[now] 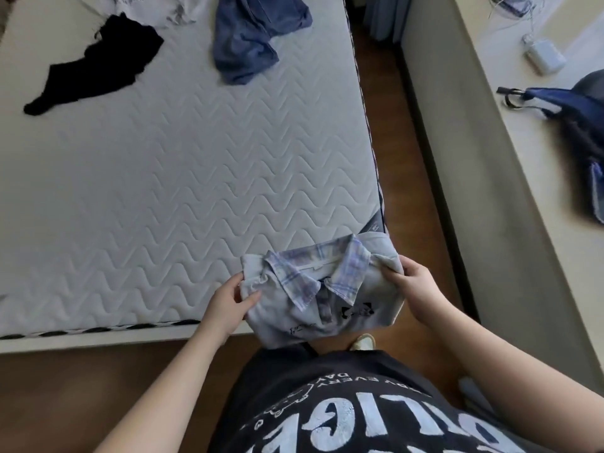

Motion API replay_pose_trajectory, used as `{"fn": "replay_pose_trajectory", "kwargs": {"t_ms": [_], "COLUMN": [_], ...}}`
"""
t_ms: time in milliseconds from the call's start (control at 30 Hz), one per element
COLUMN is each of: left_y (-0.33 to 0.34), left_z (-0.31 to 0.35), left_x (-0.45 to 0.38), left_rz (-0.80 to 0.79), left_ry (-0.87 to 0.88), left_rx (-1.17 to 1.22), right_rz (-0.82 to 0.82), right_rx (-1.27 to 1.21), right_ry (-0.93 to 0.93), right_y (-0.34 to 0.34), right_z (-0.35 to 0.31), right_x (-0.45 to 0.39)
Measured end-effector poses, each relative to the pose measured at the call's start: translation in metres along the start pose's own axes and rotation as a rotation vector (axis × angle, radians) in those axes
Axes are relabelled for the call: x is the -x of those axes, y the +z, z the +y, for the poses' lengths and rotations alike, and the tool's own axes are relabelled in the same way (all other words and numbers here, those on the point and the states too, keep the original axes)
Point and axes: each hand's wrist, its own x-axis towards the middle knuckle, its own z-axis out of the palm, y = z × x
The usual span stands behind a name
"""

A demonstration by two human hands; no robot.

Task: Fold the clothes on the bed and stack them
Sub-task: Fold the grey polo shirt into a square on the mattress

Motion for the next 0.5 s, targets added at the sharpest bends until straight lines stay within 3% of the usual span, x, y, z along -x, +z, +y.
{"fn": "replay_pose_trajectory", "kwargs": {"t_ms": [300,500], "left_y": [0.019,0.030], "left_z": [-0.023,-0.017], "left_x": [-0.082,-0.169], "left_rz": [-0.039,-0.094], "left_ry": [-0.124,-0.085], "left_rx": [-0.056,-0.222], "right_rz": [0.093,0.200], "right_rx": [0.016,0.157], "right_ry": [0.147,0.192], "right_y": [0.021,0.023], "right_z": [0.013,0.027], "right_x": [-0.057,-0.114]}}
